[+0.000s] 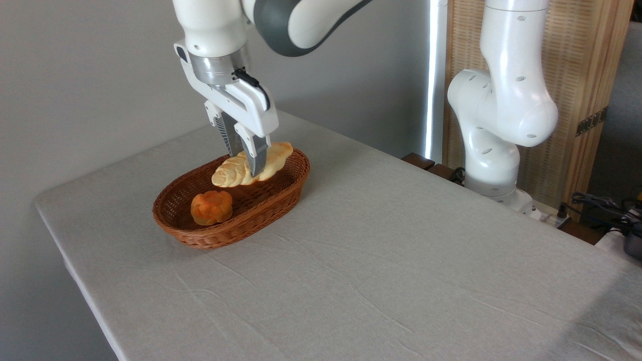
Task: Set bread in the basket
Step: 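Lift the croissant and carry it over the woven basket, then lower the croissant into the basket onto the orange bun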
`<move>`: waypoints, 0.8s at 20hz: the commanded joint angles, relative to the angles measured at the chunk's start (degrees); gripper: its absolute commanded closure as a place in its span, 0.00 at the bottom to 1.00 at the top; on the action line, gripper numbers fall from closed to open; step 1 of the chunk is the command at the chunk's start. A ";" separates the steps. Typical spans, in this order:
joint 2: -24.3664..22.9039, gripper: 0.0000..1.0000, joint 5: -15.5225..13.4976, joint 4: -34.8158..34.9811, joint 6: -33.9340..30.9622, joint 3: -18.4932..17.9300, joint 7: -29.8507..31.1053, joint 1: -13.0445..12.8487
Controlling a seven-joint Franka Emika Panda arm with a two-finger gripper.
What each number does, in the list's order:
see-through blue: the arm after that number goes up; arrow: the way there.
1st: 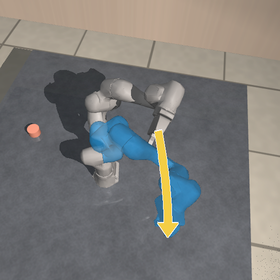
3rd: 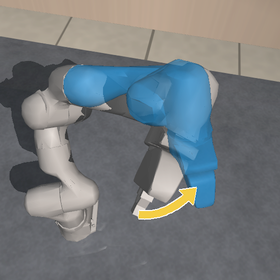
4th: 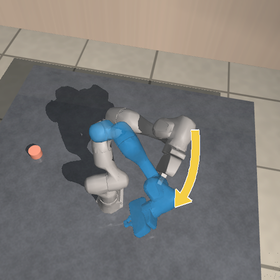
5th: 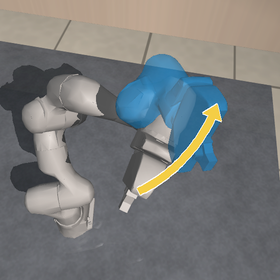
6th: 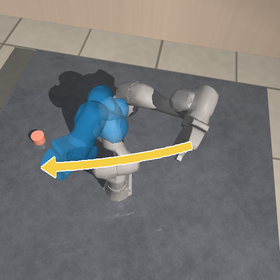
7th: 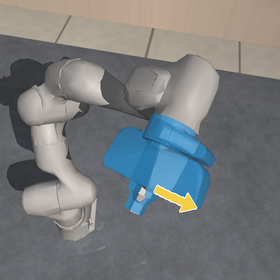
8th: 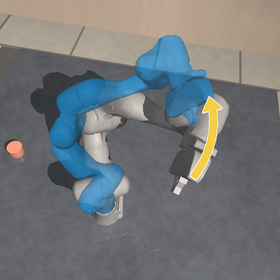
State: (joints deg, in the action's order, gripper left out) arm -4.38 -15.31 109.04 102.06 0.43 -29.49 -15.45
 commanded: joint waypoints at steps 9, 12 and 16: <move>8.67 0.24 0.19 -4.17 8.94 8.09 5.58 0.07; 9.30 0.03 3.35 -4.62 8.85 8.27 6.20 0.07; 10.09 0.00 5.02 -4.80 10.17 8.18 6.11 0.07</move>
State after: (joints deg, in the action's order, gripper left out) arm 4.64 -12.03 105.59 110.88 8.43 -24.42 -15.49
